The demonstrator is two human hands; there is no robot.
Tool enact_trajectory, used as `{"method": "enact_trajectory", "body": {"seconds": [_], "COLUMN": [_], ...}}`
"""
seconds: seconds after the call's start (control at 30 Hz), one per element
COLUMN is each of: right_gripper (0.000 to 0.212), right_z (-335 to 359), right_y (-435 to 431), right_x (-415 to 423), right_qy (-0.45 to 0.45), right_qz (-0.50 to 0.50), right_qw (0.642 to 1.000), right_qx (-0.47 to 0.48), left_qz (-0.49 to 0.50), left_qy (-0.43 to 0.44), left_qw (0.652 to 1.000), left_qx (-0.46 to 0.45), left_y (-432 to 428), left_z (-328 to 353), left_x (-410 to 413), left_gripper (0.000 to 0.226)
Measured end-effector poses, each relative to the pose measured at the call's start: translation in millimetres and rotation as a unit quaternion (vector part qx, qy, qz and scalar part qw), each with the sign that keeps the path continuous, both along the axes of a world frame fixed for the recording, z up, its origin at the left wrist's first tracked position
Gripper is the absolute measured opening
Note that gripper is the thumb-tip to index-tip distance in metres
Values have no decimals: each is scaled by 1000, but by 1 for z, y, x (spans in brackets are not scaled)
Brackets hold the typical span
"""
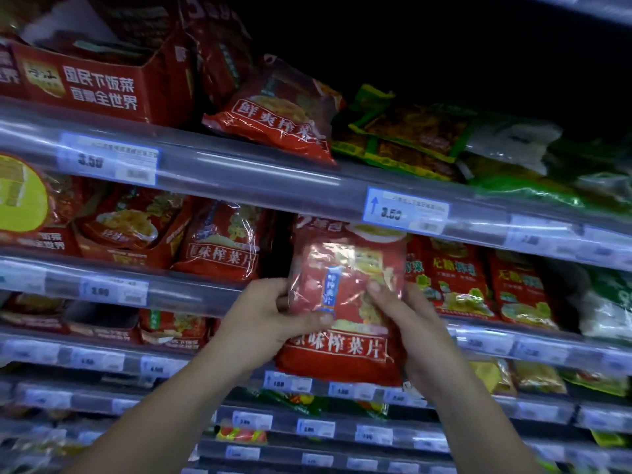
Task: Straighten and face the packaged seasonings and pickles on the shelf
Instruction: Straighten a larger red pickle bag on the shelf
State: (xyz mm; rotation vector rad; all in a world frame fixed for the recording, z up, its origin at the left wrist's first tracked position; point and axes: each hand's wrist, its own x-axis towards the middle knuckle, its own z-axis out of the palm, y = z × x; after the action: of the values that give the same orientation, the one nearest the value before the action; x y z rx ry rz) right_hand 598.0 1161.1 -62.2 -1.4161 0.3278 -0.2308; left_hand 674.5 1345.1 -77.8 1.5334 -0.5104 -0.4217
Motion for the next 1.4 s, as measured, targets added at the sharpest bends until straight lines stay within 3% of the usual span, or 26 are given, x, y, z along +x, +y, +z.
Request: {"method": "enact_trajectory", "body": {"seconds": [0.1, 0.23, 0.4, 0.53, 0.6, 0.63, 0.7, 0.77, 0.9, 1.07, 1.23, 1.33, 1.4], "right_gripper": [38, 43, 28, 14, 14, 19, 28, 29, 27, 39, 41, 55, 51], "right_z": [0, 3, -1, -7, -12, -12, -7, 0, -2, -3, -3, -7, -10], "right_y": [-14, -25, -33, -35, -32, -28, -23, -20, -23, -23, -24, -25, -25], "right_x": [-16, -31, -36, -39, -40, -42, -43, -41, -38, -38, -34, -34, -35], "right_qy": [14, 4, -32, -28, -15, -11, -20, -33, -5, -17, -18, 29, 54], "right_qz": [8, 57, 93, 123, 158, 155, 127, 91, 46, 55, 79, 164, 213], "right_qw": [997, 996, 994, 992, 986, 988, 990, 990, 990, 986, 991, 986, 975], "right_qx": [77, 70, 42, -17, -41, -19, 50, 103, 132, 153, 103, -6, -41], "left_qz": [-29, -31, 24, 114, 179, 193, 188, 175, 168, 164, 181, 194, 205], "left_qy": [20, 19, 40, 67, 31, 12, 3, 8, 49, 113, 161, 174, 170], "left_qw": [999, 999, 999, 991, 983, 980, 980, 981, 981, 970, 955, 946, 945], "left_qx": [-26, -35, 22, -6, -40, -56, -69, -78, -87, -141, -172, -191, -190], "left_y": [-3, -9, -6, -8, -8, -8, -8, -7, -6, -3, -6, -6, -5], "left_z": [-6, -2, 7, 21, 24, 27, 26, 22, 17, 17, 17, 21, 24], "left_x": [-16, -35, -53, -54, -51, -53, -59, -64, -65, -58, -52, -46, -39], "left_gripper": [12, 10, 44, 45, 23, 9, 2, 4, 35, 36, 34, 26, 25]}}
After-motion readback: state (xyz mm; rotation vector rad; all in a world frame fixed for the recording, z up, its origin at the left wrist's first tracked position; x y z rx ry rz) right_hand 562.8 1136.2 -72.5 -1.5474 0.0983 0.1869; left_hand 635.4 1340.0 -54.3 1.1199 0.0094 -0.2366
